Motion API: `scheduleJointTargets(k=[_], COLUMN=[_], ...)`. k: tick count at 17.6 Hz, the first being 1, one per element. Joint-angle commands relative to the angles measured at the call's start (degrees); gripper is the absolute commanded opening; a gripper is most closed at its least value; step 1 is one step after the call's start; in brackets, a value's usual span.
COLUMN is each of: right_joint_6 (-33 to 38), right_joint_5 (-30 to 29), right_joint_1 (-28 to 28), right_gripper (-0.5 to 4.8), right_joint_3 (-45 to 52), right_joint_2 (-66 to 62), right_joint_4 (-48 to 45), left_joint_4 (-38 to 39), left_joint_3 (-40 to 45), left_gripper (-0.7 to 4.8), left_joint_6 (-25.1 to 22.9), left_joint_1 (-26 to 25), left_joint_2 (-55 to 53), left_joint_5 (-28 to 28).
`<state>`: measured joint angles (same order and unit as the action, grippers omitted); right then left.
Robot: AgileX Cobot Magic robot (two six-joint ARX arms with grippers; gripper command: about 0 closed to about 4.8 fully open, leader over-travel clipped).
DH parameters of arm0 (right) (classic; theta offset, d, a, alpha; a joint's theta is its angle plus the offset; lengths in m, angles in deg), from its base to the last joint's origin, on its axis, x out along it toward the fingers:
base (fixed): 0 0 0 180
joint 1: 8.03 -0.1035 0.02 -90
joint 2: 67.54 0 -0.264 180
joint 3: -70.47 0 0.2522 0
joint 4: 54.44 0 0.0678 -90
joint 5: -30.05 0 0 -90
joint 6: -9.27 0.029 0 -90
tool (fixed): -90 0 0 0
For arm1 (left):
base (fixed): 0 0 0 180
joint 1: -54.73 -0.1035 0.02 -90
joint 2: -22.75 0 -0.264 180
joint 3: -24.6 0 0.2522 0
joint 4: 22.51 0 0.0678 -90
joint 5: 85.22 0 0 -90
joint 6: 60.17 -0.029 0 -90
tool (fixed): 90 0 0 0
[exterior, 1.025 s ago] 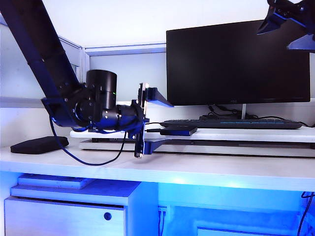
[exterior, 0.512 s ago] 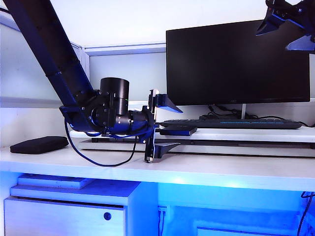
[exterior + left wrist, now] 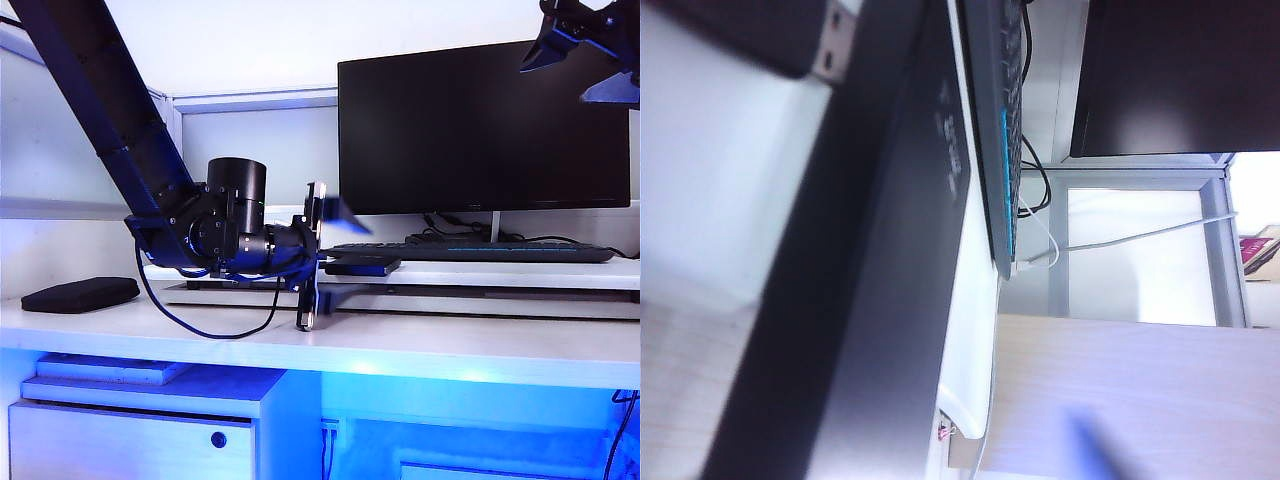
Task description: Unplug the data cable of the portable hard drive.
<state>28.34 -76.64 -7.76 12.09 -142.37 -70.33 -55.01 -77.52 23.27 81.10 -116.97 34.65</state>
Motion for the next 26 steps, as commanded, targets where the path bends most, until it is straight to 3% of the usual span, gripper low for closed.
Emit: scheduleJointTargets(k=[1,3,4,5,9,11,12,17,19,20,26], right_joint_6=[-0.07,-0.07,-0.04,-0.07,-0.04,-0.04,-0.04,-0.02,0.46,1.07,5.14], right_joint_5=[-0.15,-0.15,-0.15,-0.15,-0.17,-0.2,-0.2,-0.57,-3.61,-4.92,-11.08], right_joint_1=[0.04,0.04,0.04,0.04,0.04,0.04,0.04,0.04,0.02,0.02,0.04], right_gripper=[4.62,4.62,4.62,4.61,4.61,4.61,4.61,4.61,4.6,4.25,4.23], right_joint_3=[-0.39,-0.39,-0.39,-0.39,-0.39,-0.39,-0.39,-0.39,-0.44,-0.81,-6.82], right_joint_2=[0.13,0.13,0.13,0.13,0.13,0.13,0.13,0.13,0.11,-0.28,-5.42], right_joint_4=[-0.79,-0.81,-0.81,-0.83,-0.81,-0.76,-0.76,-0.61,-2.89,-3.69,-3.61], left_joint_4=[0.35,0.46,0.52,0.5,0.55,0.44,0.37,-1.22,-10.45,-12.48,-22.05], left_joint_3=[-0.09,-0.09,-0.09,-0.09,-0.09,-0.09,-0.09,-0.09,-0.44,-0.44,-0.42], left_gripper=[2.92,2.76,2.11,1.82,1.78,0.45,0.26,-0.06,-0.06,-0.06,-0.06], left_joint_6=[-0.24,-0.26,-0.26,-0.26,-0.26,-0.26,-0.26,-0.5,-0.33,-0.17,0.0], left_joint_1=[0.02,0.02,0.0,0.0,0.02,0.02,0.02,0.0,0.02,0.02,0.04], left_joint_2=[-0.07,-0.07,-0.07,-0.07,-0.07,-0.07,-0.07,-0.04,0.07,0.09,0.63], left_joint_5=[-0.31,-0.9,-1.4,-1.4,-1.38,-1.38,-1.4,-0.96,4.83,7.37,14.14])
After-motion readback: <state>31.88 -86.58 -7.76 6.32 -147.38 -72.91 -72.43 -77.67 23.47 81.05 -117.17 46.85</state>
